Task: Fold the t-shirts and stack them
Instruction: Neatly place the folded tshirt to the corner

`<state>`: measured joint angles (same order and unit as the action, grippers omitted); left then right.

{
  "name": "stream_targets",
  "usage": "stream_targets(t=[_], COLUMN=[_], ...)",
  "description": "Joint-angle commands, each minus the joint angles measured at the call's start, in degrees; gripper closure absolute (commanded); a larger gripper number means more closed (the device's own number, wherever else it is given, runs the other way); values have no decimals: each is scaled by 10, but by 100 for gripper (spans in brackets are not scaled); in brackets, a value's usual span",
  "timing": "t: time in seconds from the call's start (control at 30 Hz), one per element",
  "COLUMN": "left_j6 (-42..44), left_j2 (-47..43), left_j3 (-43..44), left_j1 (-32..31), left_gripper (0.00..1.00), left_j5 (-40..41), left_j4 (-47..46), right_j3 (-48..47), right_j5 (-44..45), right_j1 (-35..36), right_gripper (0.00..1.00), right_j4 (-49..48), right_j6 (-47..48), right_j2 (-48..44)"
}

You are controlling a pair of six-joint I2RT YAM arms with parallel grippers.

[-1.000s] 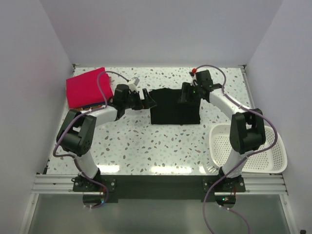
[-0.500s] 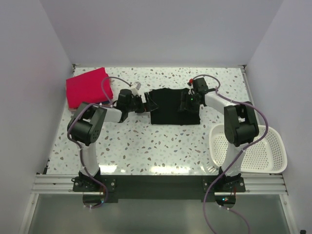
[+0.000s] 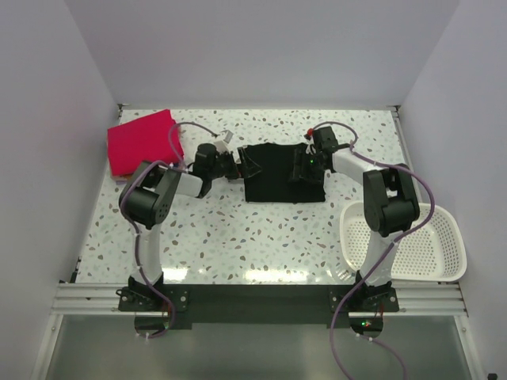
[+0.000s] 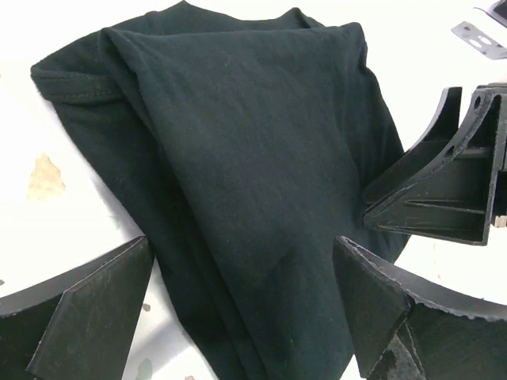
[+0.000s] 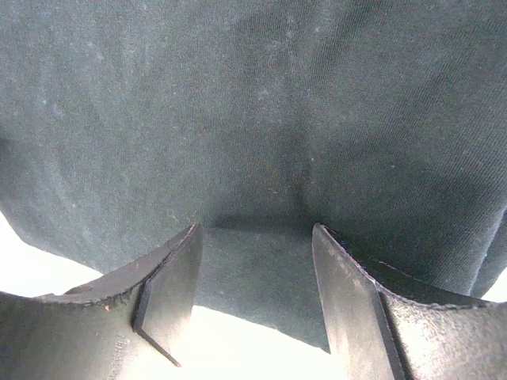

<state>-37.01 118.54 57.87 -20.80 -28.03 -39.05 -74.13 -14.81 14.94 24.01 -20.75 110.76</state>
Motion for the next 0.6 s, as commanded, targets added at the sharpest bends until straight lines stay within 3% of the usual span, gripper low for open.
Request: stream_targets(t=[0.0, 0.4, 0.5, 0.53, 0.57], left_j6=[-2, -26, -26, -23, -19], left_j2=[24, 70, 69, 67, 65], left_j3=[-8, 41, 41, 43, 44], left_j1=[-12, -93, -94, -94, -94], left_gripper=[0, 1, 19, 33, 39], left_j5=[-3, 32, 43, 57, 68], left_j4=[-3, -1, 8, 22, 33], right_j3=[-6, 4, 7, 9, 12], right_j5=[-11, -20, -23, -23, -25], right_j1=[-2, -1, -1, -1, -1], right_gripper=[39, 41, 41, 41, 41], right_j4=[-6, -12, -15, -16, -17], right_j6=[5, 5, 5, 5, 5], right_j2=[25, 22, 22, 21, 20])
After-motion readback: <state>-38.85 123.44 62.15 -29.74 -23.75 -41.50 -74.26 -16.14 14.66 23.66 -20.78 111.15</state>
